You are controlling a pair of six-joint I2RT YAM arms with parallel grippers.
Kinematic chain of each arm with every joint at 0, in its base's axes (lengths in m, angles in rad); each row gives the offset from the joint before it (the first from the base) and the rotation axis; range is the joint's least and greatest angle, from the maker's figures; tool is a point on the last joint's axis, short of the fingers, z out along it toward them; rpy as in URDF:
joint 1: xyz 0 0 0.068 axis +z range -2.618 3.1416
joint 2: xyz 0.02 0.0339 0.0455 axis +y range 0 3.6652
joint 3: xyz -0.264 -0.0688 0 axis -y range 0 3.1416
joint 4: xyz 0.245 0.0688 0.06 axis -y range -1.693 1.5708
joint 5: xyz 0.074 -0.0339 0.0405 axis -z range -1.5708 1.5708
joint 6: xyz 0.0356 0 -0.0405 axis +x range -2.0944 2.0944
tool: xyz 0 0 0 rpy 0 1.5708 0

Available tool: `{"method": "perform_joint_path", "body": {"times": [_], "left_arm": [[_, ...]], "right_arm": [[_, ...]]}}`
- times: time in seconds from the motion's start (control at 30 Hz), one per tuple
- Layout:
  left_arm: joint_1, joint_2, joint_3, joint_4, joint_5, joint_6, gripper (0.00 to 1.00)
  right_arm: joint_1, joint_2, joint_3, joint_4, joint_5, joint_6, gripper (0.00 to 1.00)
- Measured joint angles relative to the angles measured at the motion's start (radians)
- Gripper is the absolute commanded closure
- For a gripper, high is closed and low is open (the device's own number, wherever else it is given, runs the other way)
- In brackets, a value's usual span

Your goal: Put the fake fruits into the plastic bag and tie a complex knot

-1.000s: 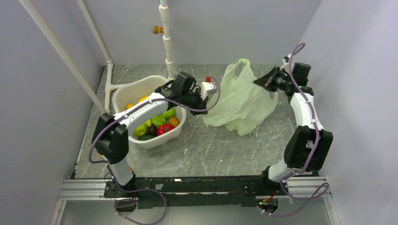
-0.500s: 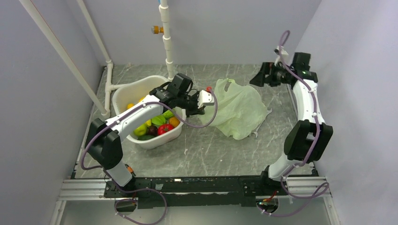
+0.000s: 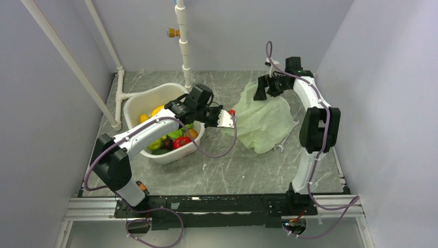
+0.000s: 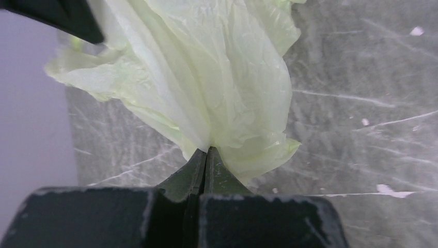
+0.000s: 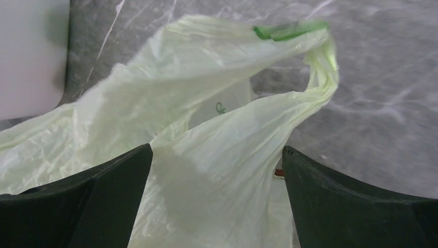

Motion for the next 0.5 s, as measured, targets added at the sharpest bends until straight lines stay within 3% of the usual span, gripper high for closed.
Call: {"method": "perform_joint_path", "body": {"times": [0.2, 0.5], "left_arm": [[-0.003, -0.027, -0.068, 0.064, -0.043, 0.147, 1.0], [-0.01, -0.045, -0.082, 0.116, -0.078, 0.307, 1.0]], "right_arm": [[0.058, 0.072, 0.005, 0.011, -0.083, 0.086, 0.0], [0.068, 0.073, 0.023, 0.163, -0.131, 0.414, 0.0]]}}
